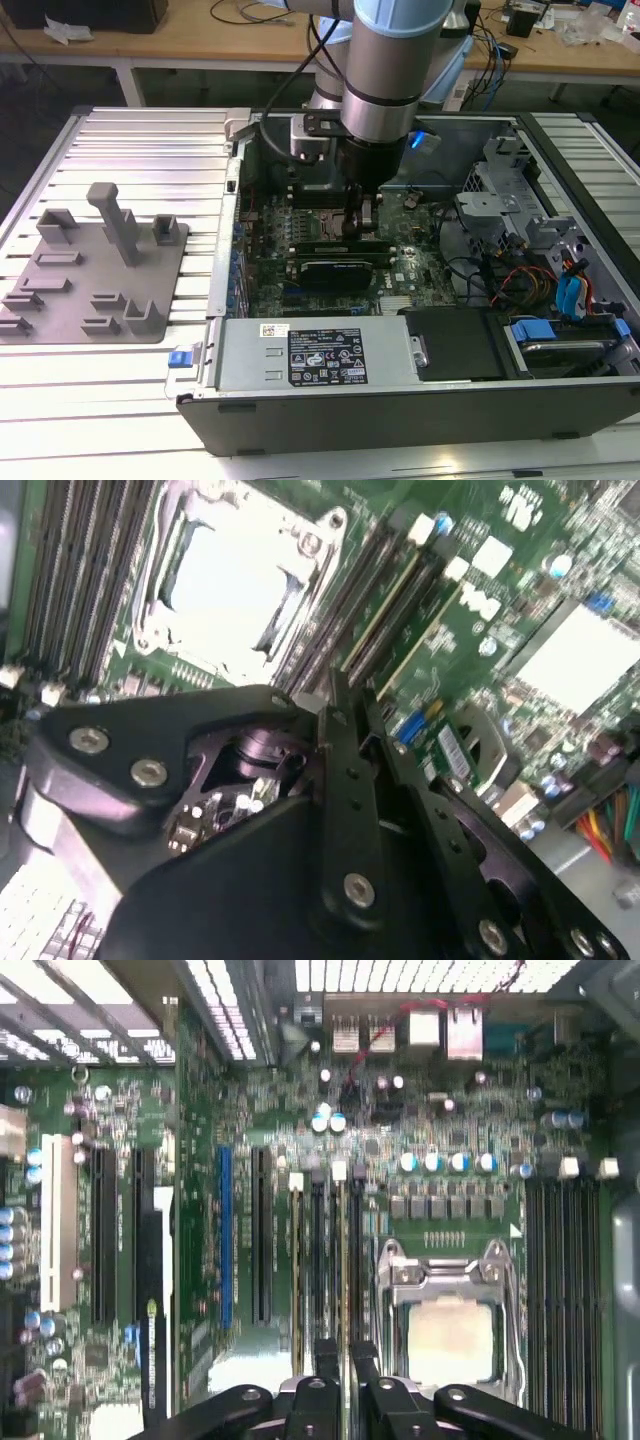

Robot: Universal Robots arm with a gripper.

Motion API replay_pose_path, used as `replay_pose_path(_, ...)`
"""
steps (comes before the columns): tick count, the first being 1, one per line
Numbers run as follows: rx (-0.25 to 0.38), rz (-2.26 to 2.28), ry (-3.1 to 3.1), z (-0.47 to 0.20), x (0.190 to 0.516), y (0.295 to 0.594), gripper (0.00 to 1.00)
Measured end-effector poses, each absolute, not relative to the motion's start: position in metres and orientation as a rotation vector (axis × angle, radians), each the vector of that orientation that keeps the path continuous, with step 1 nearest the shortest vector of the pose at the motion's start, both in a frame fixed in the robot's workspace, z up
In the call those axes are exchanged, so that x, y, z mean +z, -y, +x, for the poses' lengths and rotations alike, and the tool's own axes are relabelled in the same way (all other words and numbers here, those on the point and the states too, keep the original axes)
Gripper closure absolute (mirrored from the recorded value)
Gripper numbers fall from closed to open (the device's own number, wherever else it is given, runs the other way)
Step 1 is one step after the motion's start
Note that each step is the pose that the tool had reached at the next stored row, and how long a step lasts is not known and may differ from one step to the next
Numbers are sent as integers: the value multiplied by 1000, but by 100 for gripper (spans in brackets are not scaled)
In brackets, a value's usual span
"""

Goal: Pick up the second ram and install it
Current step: 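Insert the second ram into the second slot, then press down the second ram until it locks into place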

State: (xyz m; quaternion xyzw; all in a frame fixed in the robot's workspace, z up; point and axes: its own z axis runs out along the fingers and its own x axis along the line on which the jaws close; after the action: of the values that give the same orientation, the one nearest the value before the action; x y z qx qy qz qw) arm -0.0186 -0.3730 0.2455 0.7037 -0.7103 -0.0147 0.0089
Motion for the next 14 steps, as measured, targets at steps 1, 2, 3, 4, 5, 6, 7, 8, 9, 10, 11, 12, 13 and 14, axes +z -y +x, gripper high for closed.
replay_pose_path(1,-46,2198,2219,-18,246,373,83)
replay_pose_path(2,-46,2198,2219,-18,246,373,83)
replay_pose_path(3,-46,2198,2220,-18,246,373,84)
replay_pose_path(4,-46,2198,2220,-18,246,373,91)
replay_pose_path(5,-46,2197,2220,-18,246,373,92)
replay_pose_path(6,-46,2197,2220,-18,246,373,92)
replay_pose_path(7,-46,2197,2221,-18,246,373,92)
replay_pose_path(8,-46,2196,2221,-19,246,373,92)
replay_pose_path(9,-46,2196,2221,-19,246,373,92)
replay_pose_path(10,-46,2196,2222,-18,246,373,92)
replay_pose_path(11,-46,2195,2222,-18,246,373,92)
replay_pose_path(12,-46,2194,2223,-18,246,373,92)
replay_pose_path(13,-46,2194,2223,-18,246,373,92)
replay_pose_path(14,-46,2194,2224,-18,246,373,92)
